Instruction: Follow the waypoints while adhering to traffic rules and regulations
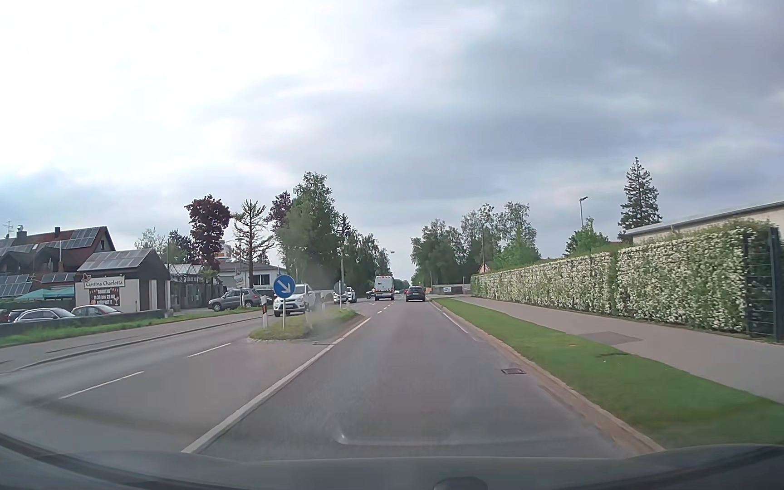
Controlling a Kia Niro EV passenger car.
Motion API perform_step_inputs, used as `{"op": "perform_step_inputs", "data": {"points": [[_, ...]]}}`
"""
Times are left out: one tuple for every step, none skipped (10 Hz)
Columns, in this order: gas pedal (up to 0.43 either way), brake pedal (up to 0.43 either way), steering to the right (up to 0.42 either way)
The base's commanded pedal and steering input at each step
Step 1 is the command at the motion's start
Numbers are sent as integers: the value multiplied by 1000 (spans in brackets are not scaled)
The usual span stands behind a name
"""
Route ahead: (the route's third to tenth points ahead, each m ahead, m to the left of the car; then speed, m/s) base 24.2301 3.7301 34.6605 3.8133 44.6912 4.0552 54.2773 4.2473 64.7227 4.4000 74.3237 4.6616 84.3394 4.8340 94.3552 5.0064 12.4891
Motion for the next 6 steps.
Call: {"op": "perform_step_inputs", "data": {"points": [[177, 0, -4], [197, 0, -4], [197, 0, -4], [197, 0, -4], [197, 0, -4], [197, 0, -4]]}}
